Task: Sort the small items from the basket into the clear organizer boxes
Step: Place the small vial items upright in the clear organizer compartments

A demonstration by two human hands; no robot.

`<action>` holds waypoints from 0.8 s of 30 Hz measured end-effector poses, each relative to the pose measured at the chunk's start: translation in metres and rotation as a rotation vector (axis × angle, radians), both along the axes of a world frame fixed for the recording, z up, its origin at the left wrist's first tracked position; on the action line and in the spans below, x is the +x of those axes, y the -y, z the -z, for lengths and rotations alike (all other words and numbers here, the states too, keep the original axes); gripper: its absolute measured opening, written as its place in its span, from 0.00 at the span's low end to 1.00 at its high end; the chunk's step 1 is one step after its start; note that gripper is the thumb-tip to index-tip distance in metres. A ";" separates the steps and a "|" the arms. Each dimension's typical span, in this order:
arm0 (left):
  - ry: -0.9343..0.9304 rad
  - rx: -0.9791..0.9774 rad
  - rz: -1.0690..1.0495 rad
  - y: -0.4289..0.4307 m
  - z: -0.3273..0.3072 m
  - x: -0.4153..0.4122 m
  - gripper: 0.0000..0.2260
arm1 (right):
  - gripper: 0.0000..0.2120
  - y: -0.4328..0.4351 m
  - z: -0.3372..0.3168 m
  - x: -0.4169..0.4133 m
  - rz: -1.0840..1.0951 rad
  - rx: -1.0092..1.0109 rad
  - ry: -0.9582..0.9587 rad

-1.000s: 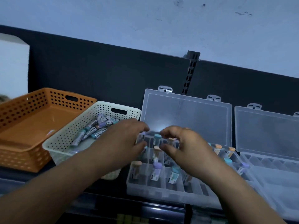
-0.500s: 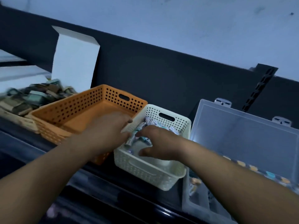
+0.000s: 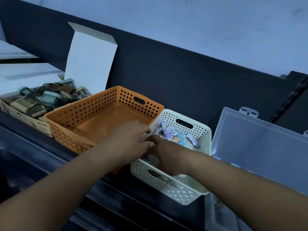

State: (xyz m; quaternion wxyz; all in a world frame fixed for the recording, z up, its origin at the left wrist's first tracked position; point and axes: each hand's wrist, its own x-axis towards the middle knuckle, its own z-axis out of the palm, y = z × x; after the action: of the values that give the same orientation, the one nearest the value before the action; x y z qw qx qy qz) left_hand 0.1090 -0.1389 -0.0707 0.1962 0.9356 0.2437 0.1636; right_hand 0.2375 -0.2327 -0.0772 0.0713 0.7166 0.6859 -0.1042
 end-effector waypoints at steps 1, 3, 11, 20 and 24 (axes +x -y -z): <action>0.001 -0.002 0.000 0.000 -0.001 0.000 0.20 | 0.19 0.000 0.000 0.001 -0.011 -0.001 0.004; 0.003 -0.012 0.003 0.001 -0.001 -0.001 0.20 | 0.15 -0.001 0.000 0.002 -0.015 -0.001 0.027; 0.011 -0.025 0.003 0.003 0.000 -0.004 0.20 | 0.11 0.003 0.008 0.015 0.143 0.107 0.043; -0.004 -0.039 -0.005 0.003 0.001 -0.003 0.21 | 0.17 -0.007 0.012 0.015 0.161 0.002 -0.031; -0.006 -0.051 -0.009 0.002 0.000 -0.003 0.22 | 0.12 0.006 -0.004 0.018 0.173 0.064 -0.113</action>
State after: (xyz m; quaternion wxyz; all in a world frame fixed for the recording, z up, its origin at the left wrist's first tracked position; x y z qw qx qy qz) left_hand 0.1057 -0.1411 -0.0708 0.2184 0.9297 0.2526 0.1553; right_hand 0.2557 -0.2385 -0.0730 0.0005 0.7682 0.6272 -0.1284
